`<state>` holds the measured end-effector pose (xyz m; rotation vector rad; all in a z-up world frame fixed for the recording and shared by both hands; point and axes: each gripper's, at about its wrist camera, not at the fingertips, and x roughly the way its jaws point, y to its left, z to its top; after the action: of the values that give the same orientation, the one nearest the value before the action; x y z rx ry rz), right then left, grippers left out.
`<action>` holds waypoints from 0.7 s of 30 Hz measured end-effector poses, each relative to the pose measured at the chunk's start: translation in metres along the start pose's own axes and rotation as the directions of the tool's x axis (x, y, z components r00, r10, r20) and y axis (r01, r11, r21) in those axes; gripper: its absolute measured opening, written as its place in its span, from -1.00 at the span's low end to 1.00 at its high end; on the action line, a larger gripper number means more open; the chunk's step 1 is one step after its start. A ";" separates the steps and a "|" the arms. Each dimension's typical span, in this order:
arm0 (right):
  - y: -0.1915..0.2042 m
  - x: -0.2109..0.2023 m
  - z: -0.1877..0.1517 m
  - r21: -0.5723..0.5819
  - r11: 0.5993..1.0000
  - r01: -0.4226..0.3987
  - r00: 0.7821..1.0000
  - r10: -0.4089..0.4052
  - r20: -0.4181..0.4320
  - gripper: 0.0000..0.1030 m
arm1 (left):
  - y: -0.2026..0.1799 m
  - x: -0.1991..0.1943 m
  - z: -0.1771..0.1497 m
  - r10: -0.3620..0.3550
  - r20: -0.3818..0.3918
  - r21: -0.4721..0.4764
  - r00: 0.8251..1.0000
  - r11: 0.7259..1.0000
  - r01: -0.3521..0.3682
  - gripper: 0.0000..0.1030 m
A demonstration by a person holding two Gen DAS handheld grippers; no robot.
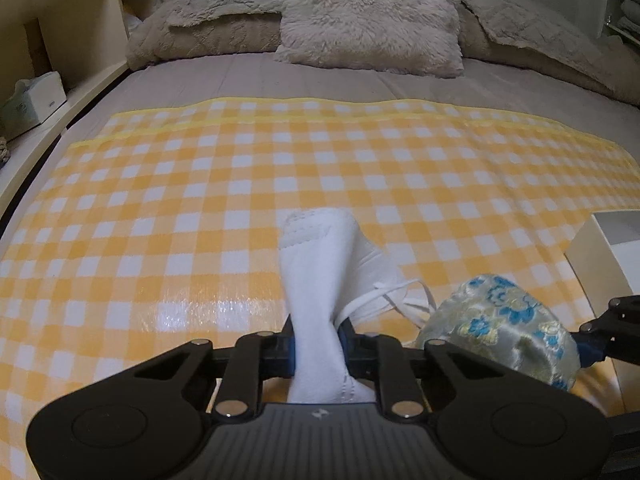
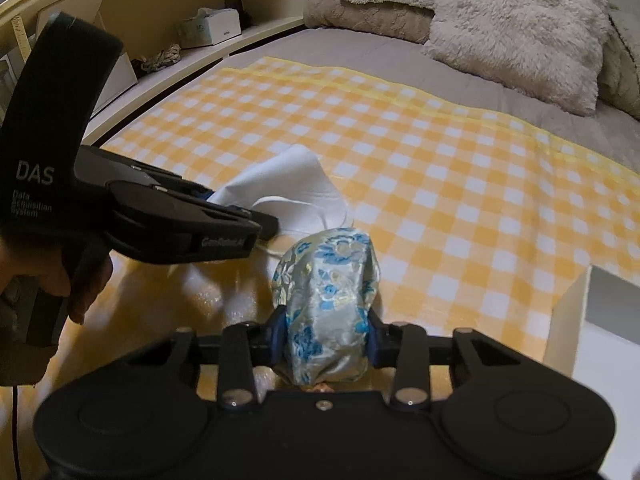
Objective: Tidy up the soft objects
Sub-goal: 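Grasp the white face mask with the left tool while the right tool grasps the blue floral pouch, then carry the white mask with the left tool while the right tool carries the floral pouch to the box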
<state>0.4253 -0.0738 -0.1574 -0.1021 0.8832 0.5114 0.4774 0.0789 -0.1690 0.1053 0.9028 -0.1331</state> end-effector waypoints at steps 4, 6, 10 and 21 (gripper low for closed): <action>-0.002 -0.011 0.000 0.013 1.000 0.012 1.000 -0.012 0.019 -0.31 | 0.000 -0.010 -0.001 -0.005 0.008 -0.029 1.000 1.000 0.005 -0.61; -0.002 -0.016 0.000 0.020 1.000 0.011 1.000 -0.012 0.025 -0.32 | 0.000 -0.018 -0.001 -0.003 0.024 -0.037 1.000 0.999 0.004 -0.61; -0.001 -0.032 -0.001 0.016 1.000 0.027 0.999 -0.028 0.044 -0.32 | 0.001 -0.036 0.000 0.003 0.057 -0.065 0.998 0.998 0.001 -0.61; -0.005 -0.089 0.000 0.052 0.997 0.052 0.986 -0.060 0.155 -0.32 | -0.005 -0.092 0.001 0.011 0.147 -0.102 0.989 0.995 0.004 -0.62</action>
<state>0.3808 -0.1126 -0.0900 -0.0418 0.7361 0.4390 0.4205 0.0807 -0.0960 0.0018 0.7605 -0.0895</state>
